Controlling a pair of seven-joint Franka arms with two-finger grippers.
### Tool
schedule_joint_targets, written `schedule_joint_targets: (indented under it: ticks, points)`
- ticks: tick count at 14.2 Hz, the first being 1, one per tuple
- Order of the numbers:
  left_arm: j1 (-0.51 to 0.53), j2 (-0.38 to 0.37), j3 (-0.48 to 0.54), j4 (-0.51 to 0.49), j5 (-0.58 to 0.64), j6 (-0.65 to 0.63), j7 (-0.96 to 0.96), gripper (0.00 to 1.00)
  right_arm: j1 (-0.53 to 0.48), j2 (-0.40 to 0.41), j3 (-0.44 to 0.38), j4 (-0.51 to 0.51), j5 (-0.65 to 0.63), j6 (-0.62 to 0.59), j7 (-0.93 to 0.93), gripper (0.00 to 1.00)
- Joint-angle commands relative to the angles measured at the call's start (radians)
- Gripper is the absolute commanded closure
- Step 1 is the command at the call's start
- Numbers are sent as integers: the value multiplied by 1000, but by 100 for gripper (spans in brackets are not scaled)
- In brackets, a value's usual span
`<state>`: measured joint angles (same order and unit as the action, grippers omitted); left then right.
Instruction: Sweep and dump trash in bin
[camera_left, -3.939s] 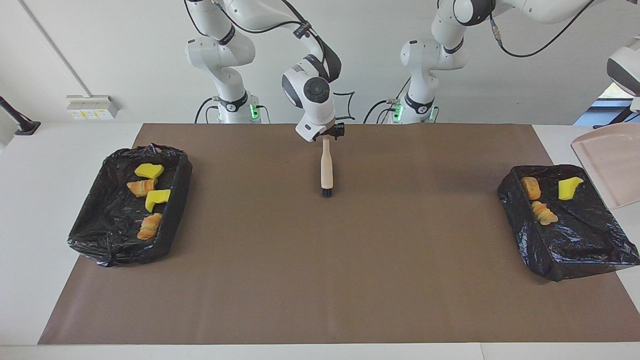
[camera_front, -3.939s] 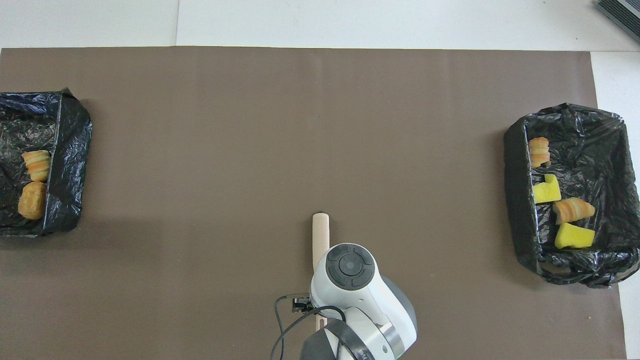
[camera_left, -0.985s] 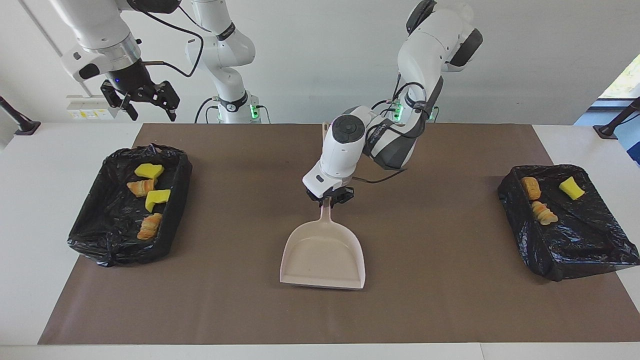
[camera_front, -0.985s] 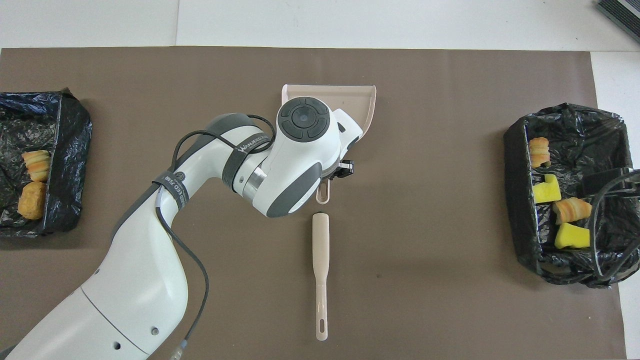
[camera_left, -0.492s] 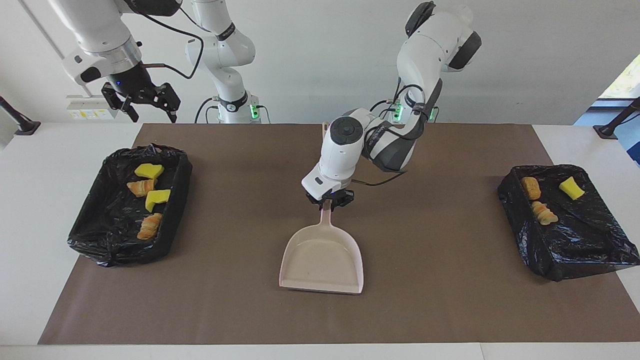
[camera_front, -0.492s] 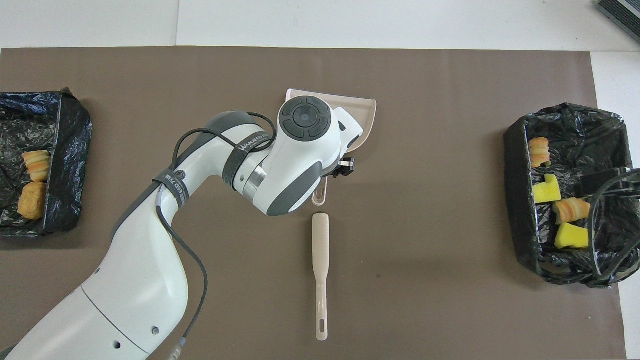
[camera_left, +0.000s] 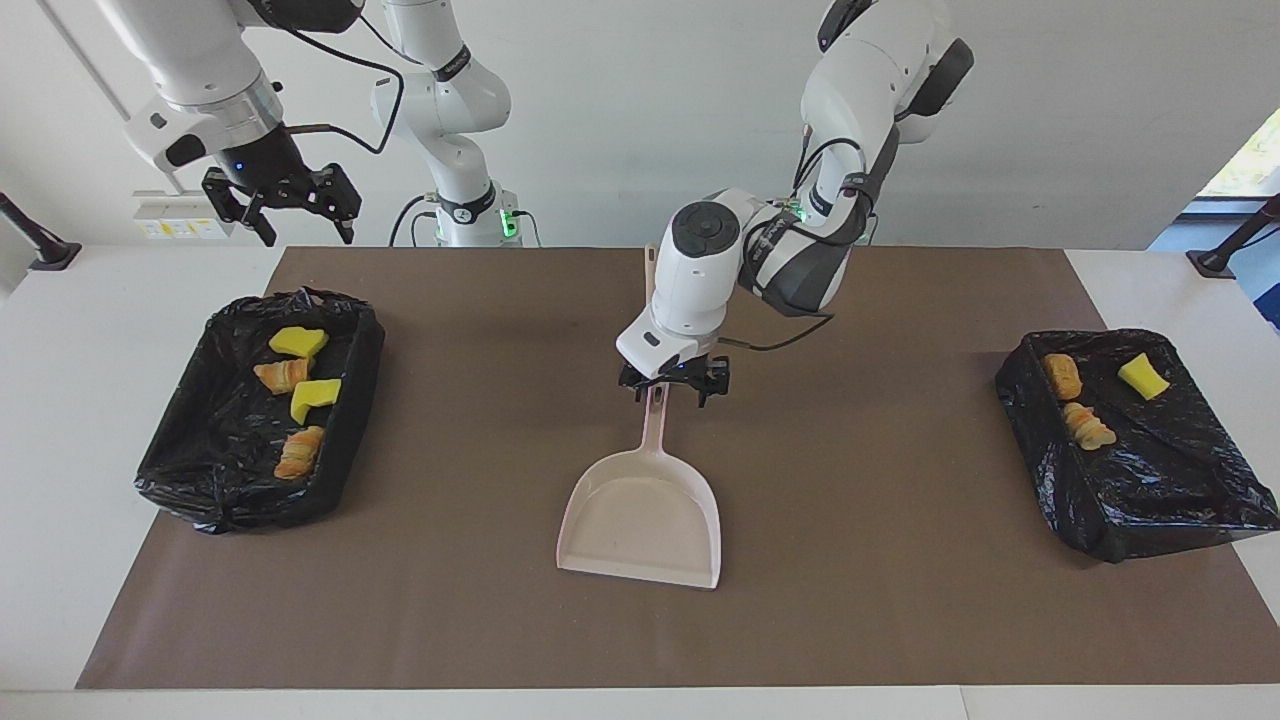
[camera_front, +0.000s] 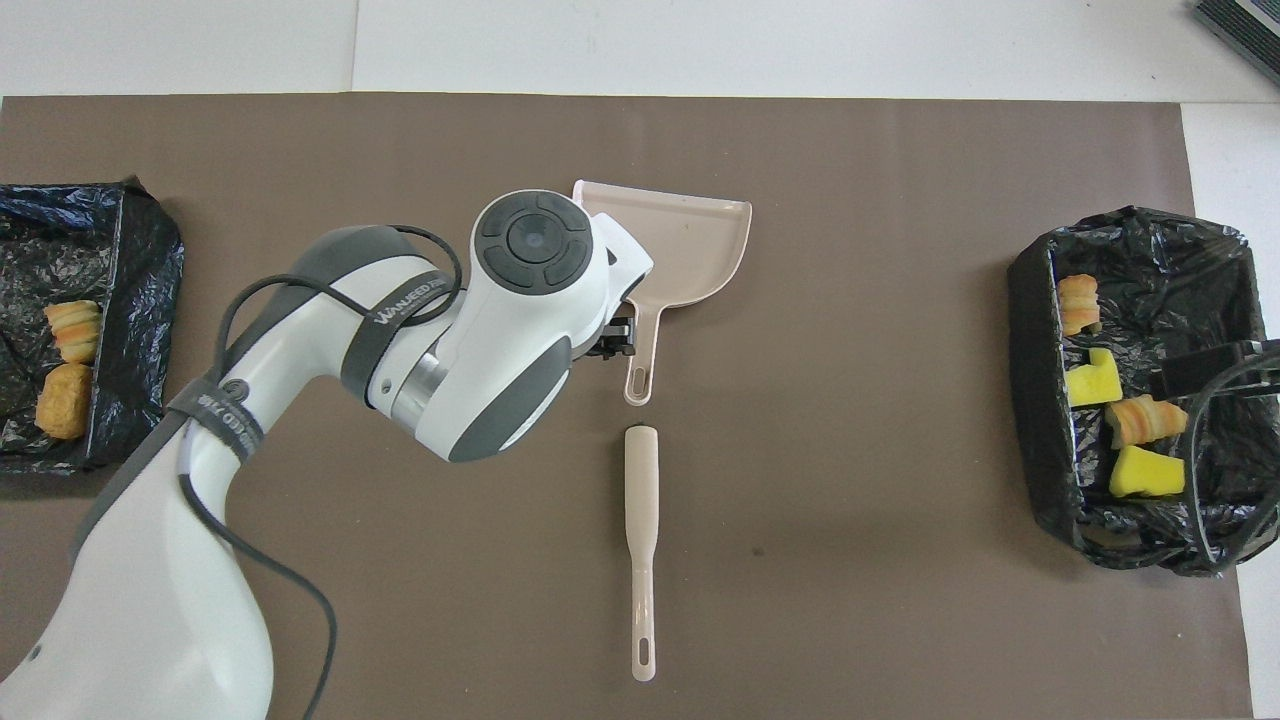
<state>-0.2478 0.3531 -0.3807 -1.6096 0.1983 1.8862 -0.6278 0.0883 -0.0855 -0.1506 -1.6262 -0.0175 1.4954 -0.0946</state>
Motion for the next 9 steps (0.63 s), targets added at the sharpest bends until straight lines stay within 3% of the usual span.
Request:
schedule_joint_targets:
  ticks: [1,3,5,9]
  points:
    - [22,-192,71,-188,-14,-12,13,0,-5,-7,-4,-12,16,13,-33,0]
    - [28,-285,164,-232,-103,-28,159,0,-4,-7,-4,-12,-1,14,-34,0]
    - [28,-367,270,-239,-172,-150,401,0,-4,-5,-4,-12,-7,38,-34,0]
    - [42,-463,452,-166,-181,-265,764,0,1,-4,-4,-12,-9,43,-27,0]
